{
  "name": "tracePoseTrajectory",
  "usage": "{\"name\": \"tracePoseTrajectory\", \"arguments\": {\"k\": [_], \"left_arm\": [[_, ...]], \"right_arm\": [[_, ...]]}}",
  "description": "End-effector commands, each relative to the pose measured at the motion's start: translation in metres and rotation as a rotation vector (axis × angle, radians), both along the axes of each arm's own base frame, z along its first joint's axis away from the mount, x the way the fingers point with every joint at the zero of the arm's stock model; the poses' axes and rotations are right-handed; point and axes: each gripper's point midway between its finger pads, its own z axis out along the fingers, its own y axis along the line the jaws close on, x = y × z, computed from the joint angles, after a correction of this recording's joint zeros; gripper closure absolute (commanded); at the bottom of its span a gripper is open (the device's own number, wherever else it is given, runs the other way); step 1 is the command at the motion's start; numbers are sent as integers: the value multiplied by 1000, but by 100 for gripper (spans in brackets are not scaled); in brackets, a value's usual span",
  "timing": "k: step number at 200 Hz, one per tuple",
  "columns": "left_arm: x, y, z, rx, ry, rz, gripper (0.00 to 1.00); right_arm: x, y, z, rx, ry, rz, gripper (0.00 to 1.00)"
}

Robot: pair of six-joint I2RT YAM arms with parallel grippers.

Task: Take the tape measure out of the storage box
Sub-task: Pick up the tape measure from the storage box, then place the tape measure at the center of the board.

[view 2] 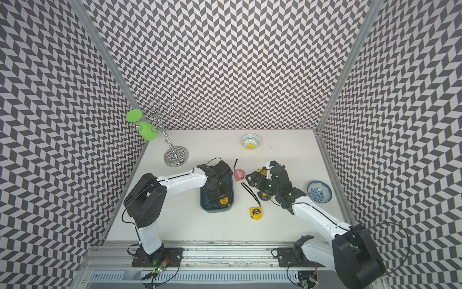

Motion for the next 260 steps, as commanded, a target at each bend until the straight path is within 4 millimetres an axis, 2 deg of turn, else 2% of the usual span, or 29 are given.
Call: {"name": "tracePoseTrajectory", "arguments": {"k": [1,69,141,160,188,241,260], "left_arm": [[7,8,17,-14,-53,19,100],[28,9,97,-122,-204,67,100],[34,-3,160,-276,-283,92,100],[36,-8,172,-317,-289,94,100],[39,-17,188,-391,-304,96,100],[32,-34,198,-530,-263,101,100],[29,-36,199,-562,-255,108,100]], "right_arm": [[6,7,22,28,-69,18,0],[-4,27,40,85,-139,112,0],[-24,62,77,171,-266,239,0],[-30,72,86,180,-296,271,0],[-35,86,93,190,-321,296,6],[-32,102,93,200,-340,305,11],[-28,106,93,195,-346,306,17]]}}
